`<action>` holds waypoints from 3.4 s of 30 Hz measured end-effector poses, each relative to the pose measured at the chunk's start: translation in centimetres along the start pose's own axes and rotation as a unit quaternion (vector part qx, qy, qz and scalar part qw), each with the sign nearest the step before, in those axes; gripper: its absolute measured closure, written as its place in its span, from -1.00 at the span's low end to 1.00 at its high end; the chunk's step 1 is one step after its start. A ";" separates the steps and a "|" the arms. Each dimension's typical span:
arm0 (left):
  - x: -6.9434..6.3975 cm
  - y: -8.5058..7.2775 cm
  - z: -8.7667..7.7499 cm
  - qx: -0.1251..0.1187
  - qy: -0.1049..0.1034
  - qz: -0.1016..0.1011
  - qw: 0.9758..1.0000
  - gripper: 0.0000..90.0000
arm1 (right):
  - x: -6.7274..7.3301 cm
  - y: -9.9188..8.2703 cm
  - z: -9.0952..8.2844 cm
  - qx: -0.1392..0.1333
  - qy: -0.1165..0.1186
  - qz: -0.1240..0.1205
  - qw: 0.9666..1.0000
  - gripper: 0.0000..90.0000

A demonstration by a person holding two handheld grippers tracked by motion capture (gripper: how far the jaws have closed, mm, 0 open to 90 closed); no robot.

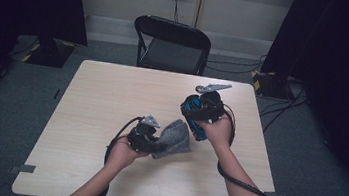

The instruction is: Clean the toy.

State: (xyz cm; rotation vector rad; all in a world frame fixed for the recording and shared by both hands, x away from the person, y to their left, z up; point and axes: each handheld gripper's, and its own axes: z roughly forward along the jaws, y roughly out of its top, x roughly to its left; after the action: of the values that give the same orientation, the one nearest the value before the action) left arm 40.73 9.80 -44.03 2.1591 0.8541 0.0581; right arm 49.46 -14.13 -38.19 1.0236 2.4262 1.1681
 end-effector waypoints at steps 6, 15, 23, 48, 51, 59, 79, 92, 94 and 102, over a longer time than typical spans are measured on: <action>1.9 0.4 -1.5 -0.018 0.030 -0.023 0.999 0.58 | 0.2 -0.6 0.0 0.003 0.005 -0.002 1.000 -0.44; 3.6 1.3 -2.7 -0.042 0.053 -0.044 0.997 0.58 | 1.0 -1.5 -0.2 0.001 0.019 -0.008 1.000 -0.44; 4.0 2.6 -2.6 -0.054 0.064 -0.053 0.995 0.58 | 1.5 -2.6 -0.2 0.003 0.027 -0.011 1.000 -0.44; 2.0 4.8 -0.7 -0.053 0.034 -0.035 0.997 0.59 | 2.6 -4.1 0.7 0.008 0.022 -0.022 0.999 -0.44; 1.8 4.8 -0.5 -0.051 0.031 -0.037 0.998 0.59 | 2.7 -3.9 0.7 0.006 0.020 -0.022 1.000 -0.44; 1.5 4.6 0.1 -0.047 0.026 -0.037 0.998 0.60 | 2.6 -3.3 0.5 0.004 0.021 -0.023 1.000 -0.44; 1.0 4.3 0.8 -0.028 0.032 -0.029 0.999 0.60 | 2.7 -2.4 0.9 0.004 0.022 -0.017 1.000 -0.44; 0.6 4.2 1.0 -0.021 0.025 -0.022 0.999 0.60 | 2.8 -2.0 0.8 -0.001 0.030 -0.012 0.999 -0.44; 0.5 4.2 1.1 -0.023 0.021 -0.022 0.999 0.60 | 2.8 -1.9 0.7 -0.001 0.031 -0.012 0.999 -0.44; -0.1 4.1 1.7 -0.016 0.012 -0.012 1.000 0.60 | 2.7 -1.5 0.7 -0.003 0.029 -0.007 1.000 -0.44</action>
State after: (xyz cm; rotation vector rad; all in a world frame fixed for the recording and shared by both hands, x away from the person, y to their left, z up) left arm 43.42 6.71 -42.30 2.1219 0.8862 0.0864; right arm 47.15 -12.57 -39.61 0.9817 2.4682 1.2172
